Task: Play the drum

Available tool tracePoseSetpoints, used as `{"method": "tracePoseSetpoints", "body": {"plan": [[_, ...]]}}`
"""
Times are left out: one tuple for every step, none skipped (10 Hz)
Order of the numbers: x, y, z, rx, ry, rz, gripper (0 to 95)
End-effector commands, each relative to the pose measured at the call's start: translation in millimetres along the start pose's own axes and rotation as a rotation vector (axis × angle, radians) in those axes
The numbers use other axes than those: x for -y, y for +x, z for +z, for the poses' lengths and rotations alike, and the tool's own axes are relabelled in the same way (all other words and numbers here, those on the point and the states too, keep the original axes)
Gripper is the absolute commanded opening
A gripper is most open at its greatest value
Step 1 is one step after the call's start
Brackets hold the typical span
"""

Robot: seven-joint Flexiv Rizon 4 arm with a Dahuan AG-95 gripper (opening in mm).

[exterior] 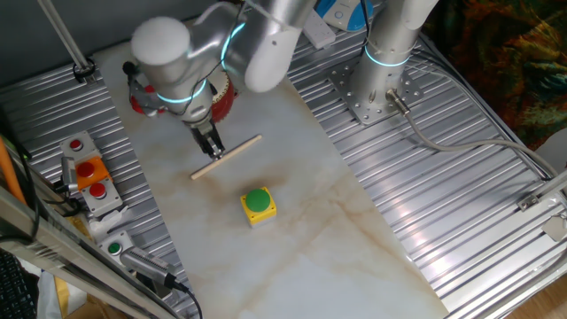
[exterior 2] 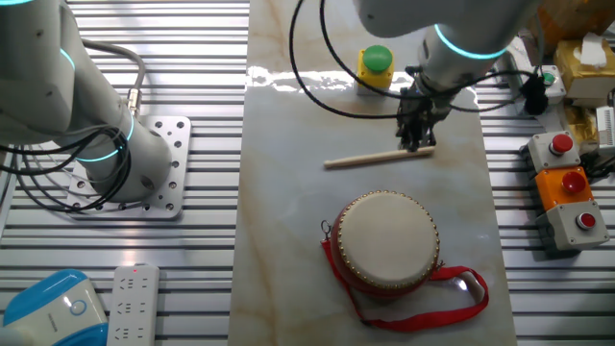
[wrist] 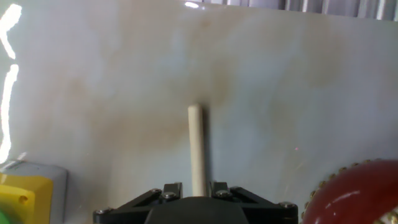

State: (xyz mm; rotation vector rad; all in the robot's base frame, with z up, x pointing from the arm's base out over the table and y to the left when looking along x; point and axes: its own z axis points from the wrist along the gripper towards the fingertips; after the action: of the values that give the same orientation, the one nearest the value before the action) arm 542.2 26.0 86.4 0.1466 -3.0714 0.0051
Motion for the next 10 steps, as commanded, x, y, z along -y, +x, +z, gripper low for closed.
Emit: {"method": "tracePoseSetpoints", "body": {"plan": [[-1.8,-0.4,-38.6,-0.018,-0.003,-0.004,19.0],[-2.1,0.3,-48.6,-0.015,-0.004,-0.005,19.0],[-2.7,1.6,-61.3,-0.017,-0.005,-0.010,19.0],[-2.9,2.2,-65.7,-0.016,-0.006,-0.010,19.0],[-2.8,2.4,-65.7,-0.016,-0.007,-0.008,19.0],[-2.6,2.6,-65.6,-0.018,-0.007,-0.008,19.0],[-2.4,2.9,-65.3,-0.018,-0.007,-0.008,19.0],[-2.3,3.0,-65.2,-0.017,-0.004,-0.011,19.0],[-2.3,3.0,-65.2,-0.016,-0.002,-0.014,19.0],[-2.3,3.0,-65.2,-0.014,-0.001,-0.016,19.0]]}}
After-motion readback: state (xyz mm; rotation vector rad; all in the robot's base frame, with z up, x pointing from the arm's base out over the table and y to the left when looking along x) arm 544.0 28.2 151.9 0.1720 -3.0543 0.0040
